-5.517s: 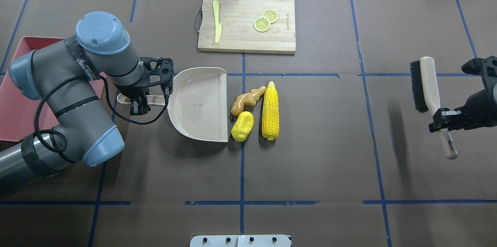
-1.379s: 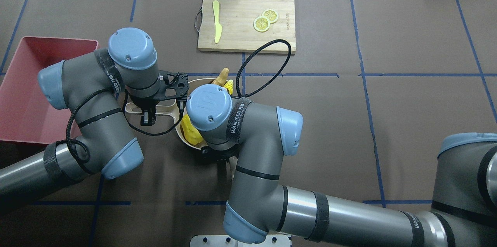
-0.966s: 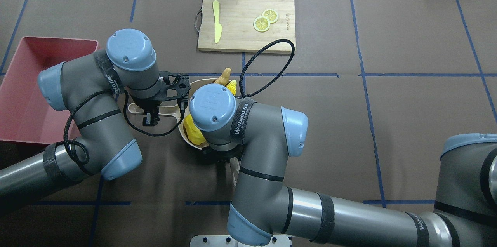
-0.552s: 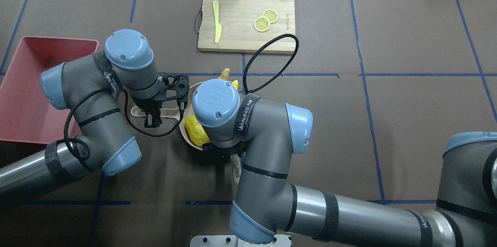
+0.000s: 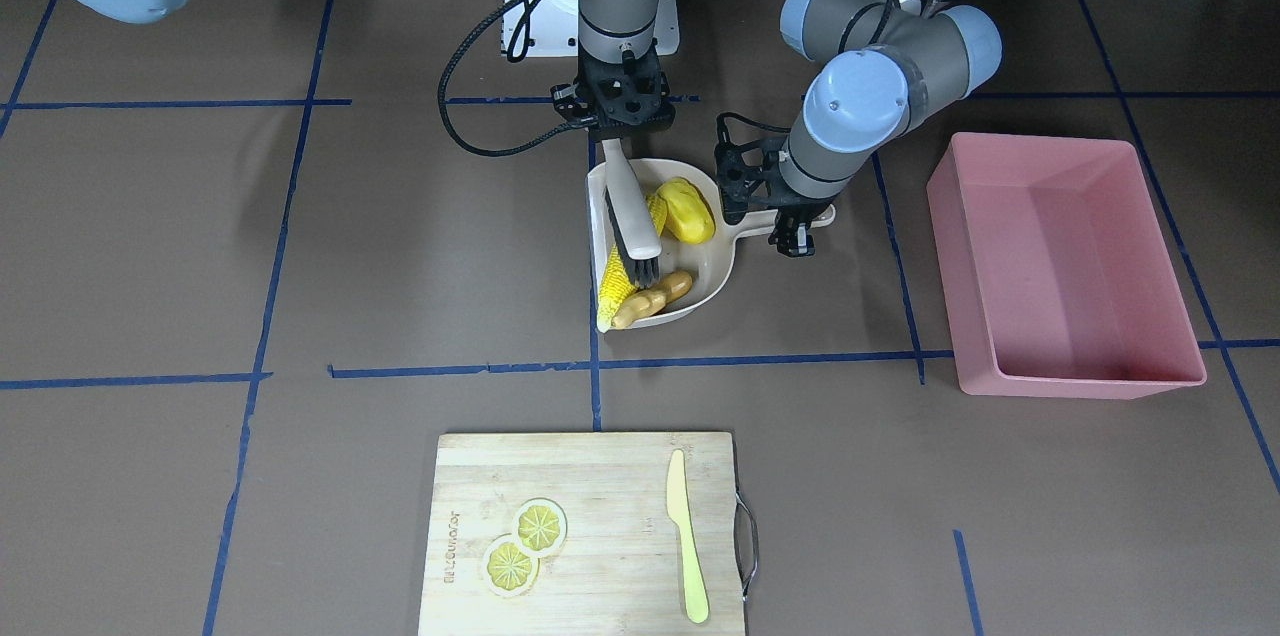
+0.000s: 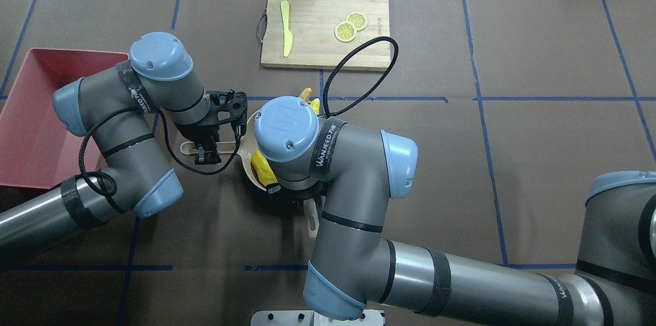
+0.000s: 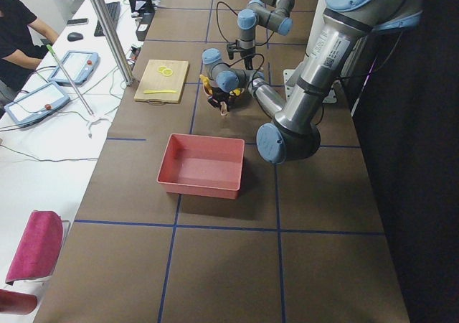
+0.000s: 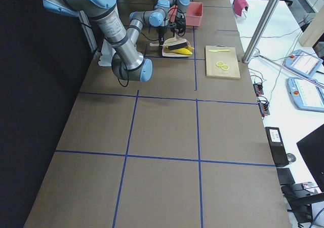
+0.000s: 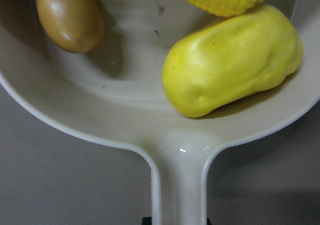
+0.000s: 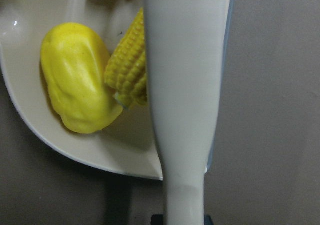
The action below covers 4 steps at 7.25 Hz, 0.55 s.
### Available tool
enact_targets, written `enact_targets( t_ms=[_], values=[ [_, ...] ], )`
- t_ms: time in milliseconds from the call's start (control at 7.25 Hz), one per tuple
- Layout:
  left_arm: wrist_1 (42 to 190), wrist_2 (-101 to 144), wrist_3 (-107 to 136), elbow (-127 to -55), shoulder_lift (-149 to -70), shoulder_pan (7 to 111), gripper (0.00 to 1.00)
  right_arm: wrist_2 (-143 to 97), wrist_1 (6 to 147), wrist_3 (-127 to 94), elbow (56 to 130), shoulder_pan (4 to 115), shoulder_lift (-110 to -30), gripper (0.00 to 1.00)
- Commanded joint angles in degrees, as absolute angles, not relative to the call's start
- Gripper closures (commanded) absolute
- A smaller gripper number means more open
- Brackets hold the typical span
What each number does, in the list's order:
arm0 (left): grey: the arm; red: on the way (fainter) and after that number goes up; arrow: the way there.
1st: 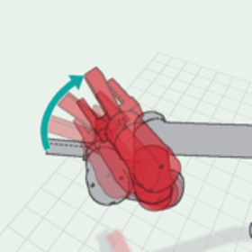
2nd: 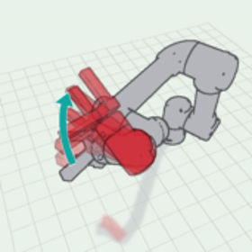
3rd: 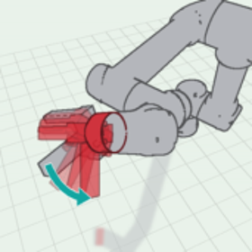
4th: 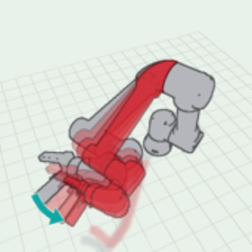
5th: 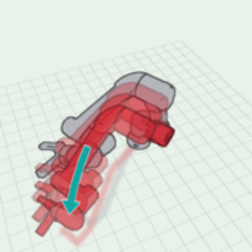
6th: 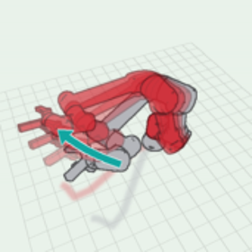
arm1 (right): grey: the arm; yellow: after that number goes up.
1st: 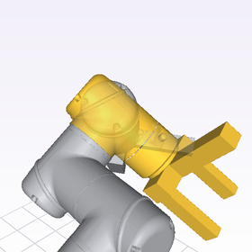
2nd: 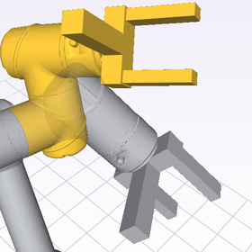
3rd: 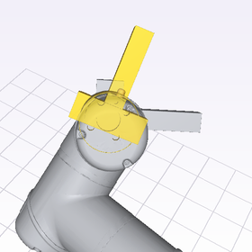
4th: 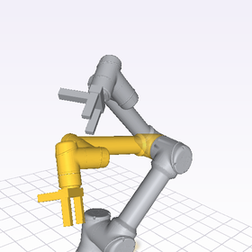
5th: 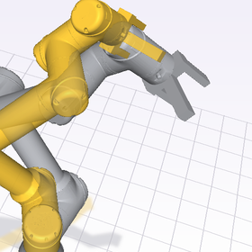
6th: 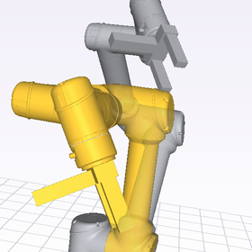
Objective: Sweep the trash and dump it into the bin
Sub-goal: 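Sweep the vegetables into the dustpan with the brush in the right gripper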
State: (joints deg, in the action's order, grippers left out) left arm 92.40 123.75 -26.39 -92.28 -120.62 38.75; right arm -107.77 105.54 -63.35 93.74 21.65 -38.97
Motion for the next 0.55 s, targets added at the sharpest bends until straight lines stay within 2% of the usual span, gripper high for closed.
enact_targets(
  t_ms=[0, 276, 414],
  values=[
    [93.60, 126.19, -25.58, -91.93, -120.59, 40.16, 1.00, -109.50, 110.96, -63.11, 101.37, 24.76, -39.20, 1.00],
    [94.83, 127.00, -25.40, -91.93, -120.59, 40.43, 1.00, -112.41, 114.08, -62.58, 107.29, 27.76, -41.38, 1.00],
    [94.83, 127.26, -25.40, -91.93, -120.59, 40.60, 1.00, -113.37, 114.78, -62.32, 107.92, 29.60, -41.74, 1.00]
  ],
)
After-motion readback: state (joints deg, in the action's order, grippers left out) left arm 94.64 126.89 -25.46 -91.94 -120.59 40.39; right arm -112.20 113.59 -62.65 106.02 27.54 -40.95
